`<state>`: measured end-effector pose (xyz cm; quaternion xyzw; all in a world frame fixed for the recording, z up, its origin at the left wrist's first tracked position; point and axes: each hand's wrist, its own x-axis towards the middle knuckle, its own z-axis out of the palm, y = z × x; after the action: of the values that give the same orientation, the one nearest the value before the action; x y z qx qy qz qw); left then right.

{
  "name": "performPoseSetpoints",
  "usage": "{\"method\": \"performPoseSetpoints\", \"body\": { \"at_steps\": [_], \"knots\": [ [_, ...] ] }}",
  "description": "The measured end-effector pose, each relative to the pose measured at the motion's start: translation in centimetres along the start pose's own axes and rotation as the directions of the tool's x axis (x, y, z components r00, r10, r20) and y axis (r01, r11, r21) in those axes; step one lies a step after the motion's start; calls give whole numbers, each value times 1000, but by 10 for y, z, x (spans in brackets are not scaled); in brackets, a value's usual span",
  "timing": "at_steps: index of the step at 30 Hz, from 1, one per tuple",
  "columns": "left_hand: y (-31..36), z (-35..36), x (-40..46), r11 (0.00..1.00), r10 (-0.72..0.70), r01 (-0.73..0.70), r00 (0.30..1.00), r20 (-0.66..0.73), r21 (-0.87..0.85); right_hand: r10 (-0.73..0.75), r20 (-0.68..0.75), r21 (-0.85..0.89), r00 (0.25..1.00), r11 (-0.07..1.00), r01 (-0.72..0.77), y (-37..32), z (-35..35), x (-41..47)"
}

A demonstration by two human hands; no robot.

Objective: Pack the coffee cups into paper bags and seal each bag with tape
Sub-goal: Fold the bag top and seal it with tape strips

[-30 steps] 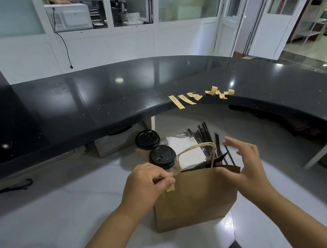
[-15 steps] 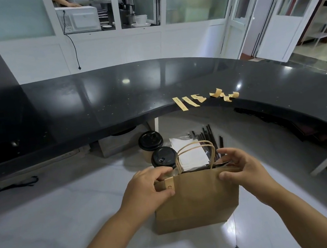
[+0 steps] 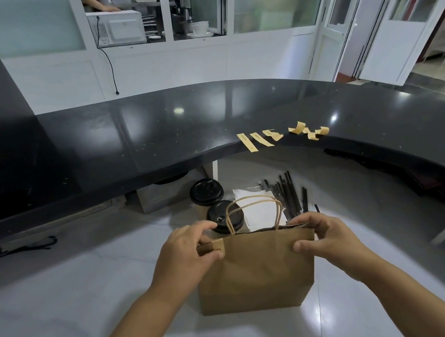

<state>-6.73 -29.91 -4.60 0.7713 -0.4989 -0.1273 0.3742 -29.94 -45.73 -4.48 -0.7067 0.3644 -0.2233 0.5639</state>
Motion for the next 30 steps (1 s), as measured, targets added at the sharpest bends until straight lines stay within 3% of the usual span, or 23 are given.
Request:
{"method": "performPoseSetpoints", "body": {
  "at_steps": [4, 7, 9, 12, 14, 15, 17, 19, 21, 23, 26, 30],
  "knots": [
    [-1, -1, 0, 989, 57, -52, 998, -27, 141, -2, 9, 4, 1000, 1000, 2, 3, 0, 3],
    [1, 1, 0, 950, 234, -199, 964, -125, 241, -6, 10, 15, 1000, 1000, 5, 4, -2, 3],
    [6, 6, -3, 909, 377, -303, 891, -252, 286, -9, 27, 35, 1000, 999, 8, 4, -2, 3],
    [21, 17, -8, 803, 596, -513, 705, -385, 303, -17, 51, 41, 999, 999, 15, 6, -4, 5],
    [35, 25, -11, 702, 710, -655, 610, -351, 280, -14, 59, 36, 998, 999, 12, 8, -6, 6],
    [42, 30, -12, 669, 741, -693, 599, -303, 267, -14, 67, 41, 998, 999, 11, 9, -8, 7],
    [57, 43, -13, 710, 702, -641, 677, -221, 290, -21, 95, 68, 995, 998, 15, 9, -11, 7],
    [71, 55, -12, 823, 541, -491, 830, -134, 286, -41, 130, 119, 991, 993, 25, 9, -15, 7],
    [83, 65, -9, 877, 386, -351, 921, -47, 329, -66, 164, 159, 984, 986, 39, 9, -19, 7],
    [92, 70, -1, 884, 300, -273, 954, -11, 379, -82, 189, 171, 979, 984, 50, 9, -23, 8],
    [102, 72, 11, 925, 185, -204, 979, 90, 320, -95, 198, 180, 975, 982, 59, 11, -27, 10],
    [101, 72, 19, 946, 138, -155, 987, 77, 285, -102, 193, 221, 976, 973, 58, 14, -29, 13]
  ]
}}
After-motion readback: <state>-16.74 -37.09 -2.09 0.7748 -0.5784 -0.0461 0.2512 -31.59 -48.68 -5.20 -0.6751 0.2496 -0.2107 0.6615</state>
